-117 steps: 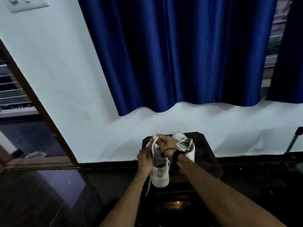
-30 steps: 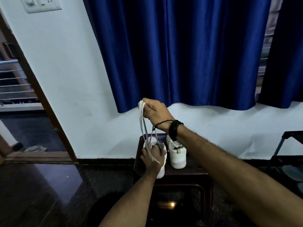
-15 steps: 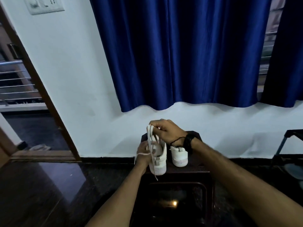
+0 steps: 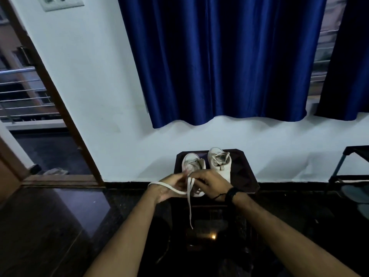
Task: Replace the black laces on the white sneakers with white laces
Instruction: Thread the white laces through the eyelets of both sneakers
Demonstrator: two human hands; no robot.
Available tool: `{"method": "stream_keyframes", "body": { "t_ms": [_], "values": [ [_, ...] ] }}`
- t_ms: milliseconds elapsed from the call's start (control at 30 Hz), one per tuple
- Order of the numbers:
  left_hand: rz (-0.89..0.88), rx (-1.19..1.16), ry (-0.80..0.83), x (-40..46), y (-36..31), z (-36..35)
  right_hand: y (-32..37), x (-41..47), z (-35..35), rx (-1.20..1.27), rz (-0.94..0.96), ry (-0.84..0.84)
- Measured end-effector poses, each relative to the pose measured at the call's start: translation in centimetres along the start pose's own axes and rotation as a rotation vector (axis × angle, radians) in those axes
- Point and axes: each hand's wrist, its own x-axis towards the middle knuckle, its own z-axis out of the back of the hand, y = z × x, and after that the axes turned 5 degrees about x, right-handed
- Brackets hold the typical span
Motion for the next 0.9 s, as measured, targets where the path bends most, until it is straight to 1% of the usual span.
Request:
{"method": "stream_keyframes", "body": {
  "t_ms": [33,67,133,167,200,233,267,333,367,400,467,533,600,667,733,800,900],
  "values": [
    [-0.003,0.231,-0.071,0.3,0.0,0.1,0.3,-0.5,-0.6,0.001,-0.002,0.007],
    [-0.016,0.538,-0.134,0.3,0.2,0.4,0.5,-1.0,-1.3,-0.007,-0.006,0.012],
    [0.0,1.124,-0.124,0.6,1.6,1.5,0.5,-1.9,-2.5,-0.008,-0.02,0.026],
    [0.06,1.276,-0.124,0.4,2.4,2.2,0.4,-2.3,-2.9,-0.013,-0.026,0.032],
    [0.134,1.325,-0.138,0.0,3.4,3.0,0.4,-2.8,-3.1,-0.021,-0.03,0.033],
    [0.243,1.319,-0.117,-0.2,4.5,4.0,0.3,-3.2,-3.3,-0.031,-0.034,0.032],
    [0.361,1.268,-0.055,-0.3,4.9,5.0,0.2,-3.6,-3.5,-0.046,-0.029,0.034],
    [0.593,1.205,0.152,-0.8,4.3,6.7,-0.2,-4.1,-3.7,-0.08,-0.018,0.057],
    [0.642,1.177,0.232,-1.1,3.5,7.2,-0.5,-4.2,-3.6,-0.095,-0.021,0.071],
    [0.642,1.175,0.24,-1.3,2.9,7.8,-0.7,-4.2,-3.4,-0.103,-0.022,0.078],
    [0.584,1.206,0.152,-1.9,1.9,8.6,-1.3,-3.8,-2.9,-0.118,-0.016,0.058],
    [0.523,1.208,0.004,-2.1,1.7,9.2,-1.3,-3.3,-2.1,-0.142,-0.014,0.036],
    [0.433,1.217,-0.213,-1.9,1.5,9.0,-1.3,-2.8,-1.4,-0.138,-0.035,0.012],
    [0.255,1.234,-0.409,-1.5,0.6,7.5,-1.4,-2.3,-1.1,-0.11,-0.063,0.008],
    [0.078,1.036,-0.492,-0.2,0.0,5.9,-1.6,-2.0,-1.4,-0.093,-0.09,-0.002],
    [-0.067,0.832,-0.52,1.3,-0.5,4.1,-2.1,-2.0,-1.8,-0.059,-0.139,-0.016],
    [-0.189,0.695,-0.55,2.5,-1.7,1.1,-3.0,-2.4,-2.1,-0.06,-0.202,0.045]
  ]
}}
